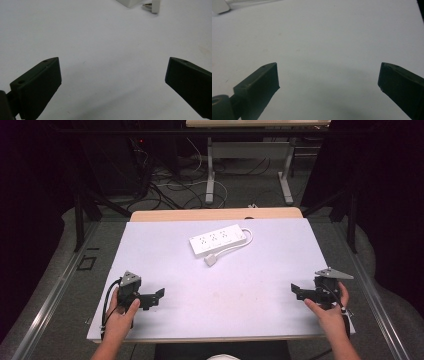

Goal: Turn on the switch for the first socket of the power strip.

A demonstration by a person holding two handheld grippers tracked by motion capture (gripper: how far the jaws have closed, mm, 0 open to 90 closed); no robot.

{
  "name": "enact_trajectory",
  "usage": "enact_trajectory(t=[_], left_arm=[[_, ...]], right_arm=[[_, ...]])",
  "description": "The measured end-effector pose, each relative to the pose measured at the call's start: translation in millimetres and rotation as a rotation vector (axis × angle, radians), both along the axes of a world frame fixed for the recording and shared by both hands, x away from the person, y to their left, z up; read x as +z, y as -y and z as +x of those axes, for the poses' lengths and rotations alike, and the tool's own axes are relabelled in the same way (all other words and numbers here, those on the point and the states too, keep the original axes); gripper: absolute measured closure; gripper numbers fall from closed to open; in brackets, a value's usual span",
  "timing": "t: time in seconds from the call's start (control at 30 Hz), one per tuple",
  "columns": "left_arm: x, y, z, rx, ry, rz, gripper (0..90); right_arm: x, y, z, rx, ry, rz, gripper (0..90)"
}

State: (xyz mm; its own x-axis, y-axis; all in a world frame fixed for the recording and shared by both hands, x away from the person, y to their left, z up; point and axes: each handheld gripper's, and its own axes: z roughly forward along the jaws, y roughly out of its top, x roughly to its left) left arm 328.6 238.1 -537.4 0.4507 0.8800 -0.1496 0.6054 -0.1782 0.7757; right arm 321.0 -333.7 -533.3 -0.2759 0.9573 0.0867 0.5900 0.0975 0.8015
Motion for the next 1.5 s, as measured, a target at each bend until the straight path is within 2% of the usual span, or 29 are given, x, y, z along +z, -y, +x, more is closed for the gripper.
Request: enact_trajectory(t=[0.2,0.23,0.47,0.53,0.63,0.73,0.87,0.97,1.03,1.27,1.3,1.5], left_arm=[[0.2,1.3,0.1,-0.005,0.009,0.004,0.2],[0.7,1.2,0.0,-0.010,0.004,0.008,0.2],[1.2,1.1,-0.9,-0.011,0.009,0.016,0.2],[0.6,2.3,-1.2,-0.004,0.022,0.012,0.2],[1.2,2.1,-1.8,-0.006,0.012,0.015,0.2],[0.4,2.7,-2.0,0.004,0.019,0.002,0.2],[0.3,2.1,-1.8,0.002,0.018,0.004,0.2],[0.0,2.5,-1.8,0.003,0.018,0.003,0.2],[0.0,2.9,-1.9,0.004,0.016,0.004,0.2],[0.2,2.6,-2.0,-0.002,0.005,0.008,0.2],[-0.6,3.0,-1.8,0.004,0.014,0.004,0.2],[-0.5,2.6,-2.2,0.007,0.013,0.001,0.2]], right_arm=[[4.0,-1.9,-5.0,-0.014,0.005,-0.008,3.3],[3.4,-3.9,-5.2,-0.013,-0.005,-0.007,3.8],[5.6,-11.1,-3.6,0.009,-0.001,-0.018,8.0],[7.1,-12.8,-3.2,0.015,-0.004,-0.025,8.1],[8.4,-13.5,-1.5,0.012,0.003,-0.022,8.2],[13.5,-12.4,0.1,0.020,-0.020,-0.007,11.7],[16.1,-11.0,2.6,0.023,-0.024,-0.014,14.3],[17.1,-12.1,6.0,0.036,-0.042,-0.009,14.6],[18.4,-13.4,10.4,0.067,-0.058,-0.019,14.8],[29.9,-21.1,18.1,0.102,-0.057,-0.043,16.4],[29.9,-21.1,18.1,0.102,-0.057,-0.043,16.4],[42.8,-30.8,26.1,0.137,-0.072,-0.049,17.6]])
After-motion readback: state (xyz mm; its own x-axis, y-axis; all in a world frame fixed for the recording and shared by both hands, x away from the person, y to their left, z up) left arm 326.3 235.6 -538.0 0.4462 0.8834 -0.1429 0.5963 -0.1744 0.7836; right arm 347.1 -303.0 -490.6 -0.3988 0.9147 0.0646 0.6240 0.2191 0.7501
